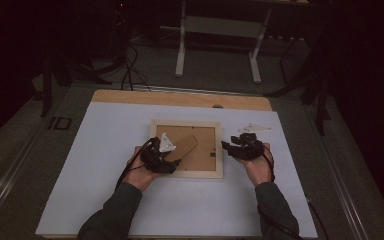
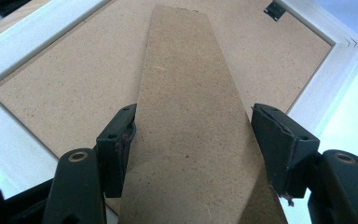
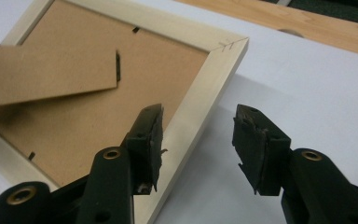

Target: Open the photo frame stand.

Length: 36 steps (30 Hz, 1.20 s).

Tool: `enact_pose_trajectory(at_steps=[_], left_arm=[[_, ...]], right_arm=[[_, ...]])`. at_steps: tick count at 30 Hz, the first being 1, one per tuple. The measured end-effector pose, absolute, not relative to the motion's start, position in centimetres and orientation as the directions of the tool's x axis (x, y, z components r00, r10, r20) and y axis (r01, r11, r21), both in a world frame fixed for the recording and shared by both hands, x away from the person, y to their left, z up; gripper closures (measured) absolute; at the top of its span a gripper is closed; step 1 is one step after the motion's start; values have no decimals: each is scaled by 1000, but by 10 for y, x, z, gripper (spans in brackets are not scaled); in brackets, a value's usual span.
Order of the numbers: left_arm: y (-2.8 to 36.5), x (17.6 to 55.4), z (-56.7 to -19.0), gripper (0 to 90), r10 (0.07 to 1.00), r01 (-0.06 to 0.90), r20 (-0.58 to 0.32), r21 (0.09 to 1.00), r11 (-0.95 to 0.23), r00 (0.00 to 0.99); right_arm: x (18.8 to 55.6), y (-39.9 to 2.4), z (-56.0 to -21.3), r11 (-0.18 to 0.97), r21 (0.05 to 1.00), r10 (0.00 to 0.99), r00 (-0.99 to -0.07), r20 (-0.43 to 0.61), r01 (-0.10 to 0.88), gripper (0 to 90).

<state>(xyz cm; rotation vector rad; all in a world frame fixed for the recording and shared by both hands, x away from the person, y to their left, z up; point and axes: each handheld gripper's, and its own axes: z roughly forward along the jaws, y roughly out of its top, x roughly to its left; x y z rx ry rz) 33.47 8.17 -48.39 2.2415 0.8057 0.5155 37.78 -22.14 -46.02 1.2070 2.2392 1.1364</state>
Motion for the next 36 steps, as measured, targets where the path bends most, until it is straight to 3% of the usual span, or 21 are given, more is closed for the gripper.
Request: enact_pose_trajectory(at_steps=[17, 36], left_arm=[[79, 322, -484, 376, 671, 345, 199, 734, -585, 714], [77, 312, -483, 375, 658, 278, 267, 749, -602, 704]], right_arm=[[397, -218, -461, 277, 767, 831, -544, 112, 580, 510], [424, -216, -466, 212, 733, 779, -565, 272, 646, 495]])
